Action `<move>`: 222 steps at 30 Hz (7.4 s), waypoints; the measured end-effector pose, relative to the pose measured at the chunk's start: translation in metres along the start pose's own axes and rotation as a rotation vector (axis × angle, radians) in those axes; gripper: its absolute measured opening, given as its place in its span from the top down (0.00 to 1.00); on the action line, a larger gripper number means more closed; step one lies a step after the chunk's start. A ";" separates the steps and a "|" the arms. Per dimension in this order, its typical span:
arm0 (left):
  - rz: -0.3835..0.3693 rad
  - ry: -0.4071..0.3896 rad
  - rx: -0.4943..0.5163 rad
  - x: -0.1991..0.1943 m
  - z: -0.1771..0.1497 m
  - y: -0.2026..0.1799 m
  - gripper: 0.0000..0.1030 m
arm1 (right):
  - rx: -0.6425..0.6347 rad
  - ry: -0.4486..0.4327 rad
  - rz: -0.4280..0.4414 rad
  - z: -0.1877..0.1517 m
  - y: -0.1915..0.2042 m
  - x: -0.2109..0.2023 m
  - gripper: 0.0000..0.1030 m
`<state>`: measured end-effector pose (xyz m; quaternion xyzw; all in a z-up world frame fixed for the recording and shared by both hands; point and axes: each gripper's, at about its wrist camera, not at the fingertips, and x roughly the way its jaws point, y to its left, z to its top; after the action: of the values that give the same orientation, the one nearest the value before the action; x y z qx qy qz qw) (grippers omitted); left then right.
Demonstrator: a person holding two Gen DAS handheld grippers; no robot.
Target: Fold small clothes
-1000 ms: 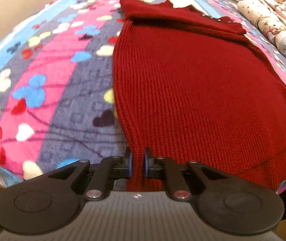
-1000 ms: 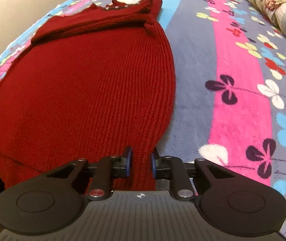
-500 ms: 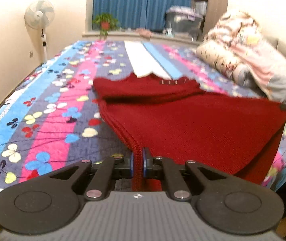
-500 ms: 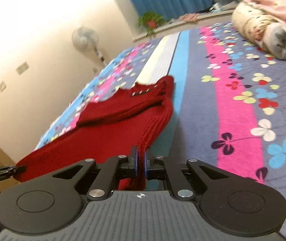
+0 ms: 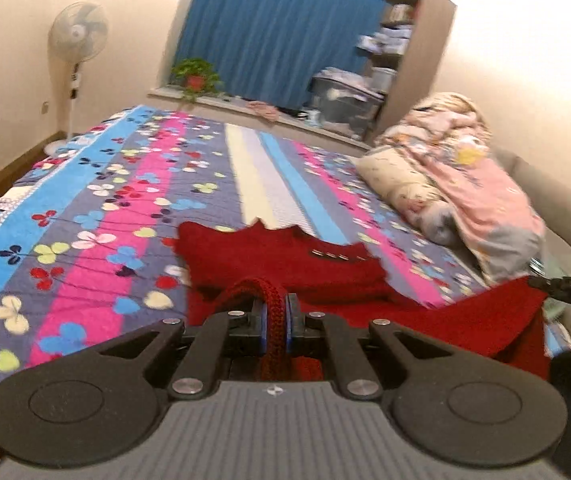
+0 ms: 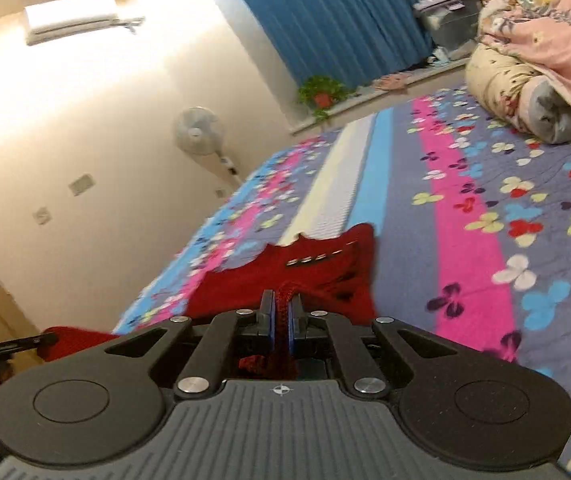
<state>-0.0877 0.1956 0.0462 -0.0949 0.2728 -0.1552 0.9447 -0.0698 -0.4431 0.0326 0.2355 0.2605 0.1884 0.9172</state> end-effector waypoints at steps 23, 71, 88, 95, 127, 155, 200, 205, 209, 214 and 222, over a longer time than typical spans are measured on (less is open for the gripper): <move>0.170 0.248 -0.322 0.224 0.030 0.141 0.35 | 0.246 0.300 -0.247 0.022 -0.106 0.251 0.45; 0.212 0.289 0.013 0.275 0.037 0.090 0.55 | 0.041 0.366 -0.362 0.018 -0.074 0.281 0.51; 0.070 0.460 -0.145 0.245 -0.010 0.103 0.85 | 0.083 0.437 -0.313 -0.011 -0.068 0.252 0.78; -0.023 0.312 -0.157 0.180 0.010 0.088 0.88 | 0.177 0.191 -0.202 0.024 -0.060 0.174 0.90; 0.340 0.289 -0.044 0.170 0.005 0.100 0.45 | -0.320 0.222 -0.433 -0.045 0.019 0.213 0.69; 0.550 0.087 -0.361 0.017 -0.026 0.209 0.42 | -0.988 0.401 -0.089 -0.255 0.350 0.381 0.50; 0.413 0.289 0.116 0.222 0.015 0.017 0.34 | -0.160 0.428 -0.447 -0.003 -0.060 0.247 0.33; 0.401 0.257 0.138 0.229 0.015 0.007 0.29 | 0.005 0.326 -0.381 0.026 -0.079 0.239 0.28; 0.361 0.221 0.113 0.246 0.026 -0.007 0.24 | 0.161 0.220 -0.356 0.045 -0.109 0.235 0.27; 0.174 0.204 0.025 0.294 0.044 -0.051 0.19 | 0.285 0.252 -0.296 0.047 -0.138 0.255 0.24; -0.131 0.373 -0.405 0.411 0.018 -0.091 0.09 | 0.436 0.326 -0.195 0.031 -0.160 0.279 0.09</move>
<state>0.2305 -0.0291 -0.1142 -0.2689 0.4608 -0.1730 0.8279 0.2046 -0.4540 -0.1378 0.3678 0.4602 0.0742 0.8046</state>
